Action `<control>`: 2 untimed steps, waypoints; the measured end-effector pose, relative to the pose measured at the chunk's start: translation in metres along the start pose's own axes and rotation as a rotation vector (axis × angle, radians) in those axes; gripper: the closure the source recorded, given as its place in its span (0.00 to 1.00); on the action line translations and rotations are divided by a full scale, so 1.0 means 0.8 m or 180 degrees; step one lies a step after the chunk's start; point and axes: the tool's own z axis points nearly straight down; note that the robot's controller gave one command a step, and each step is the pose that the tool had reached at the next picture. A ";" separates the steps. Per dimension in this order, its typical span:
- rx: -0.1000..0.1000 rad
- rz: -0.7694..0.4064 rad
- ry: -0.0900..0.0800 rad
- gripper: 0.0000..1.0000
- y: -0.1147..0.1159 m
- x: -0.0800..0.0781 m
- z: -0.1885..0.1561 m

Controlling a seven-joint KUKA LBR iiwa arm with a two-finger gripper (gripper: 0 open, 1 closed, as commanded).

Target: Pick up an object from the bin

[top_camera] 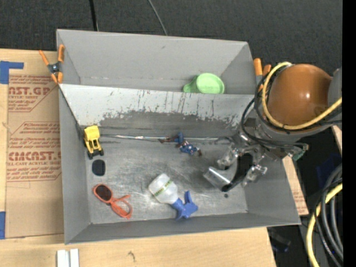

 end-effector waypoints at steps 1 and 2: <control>-0.0012 0.0021 0.0009 1.00 0.002 0.000 -0.042; -0.0010 0.0020 0.0007 1.00 -0.005 -0.002 -0.081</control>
Offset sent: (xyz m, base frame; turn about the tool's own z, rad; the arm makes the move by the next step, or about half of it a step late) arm 0.0070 -0.0036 0.0735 0.0054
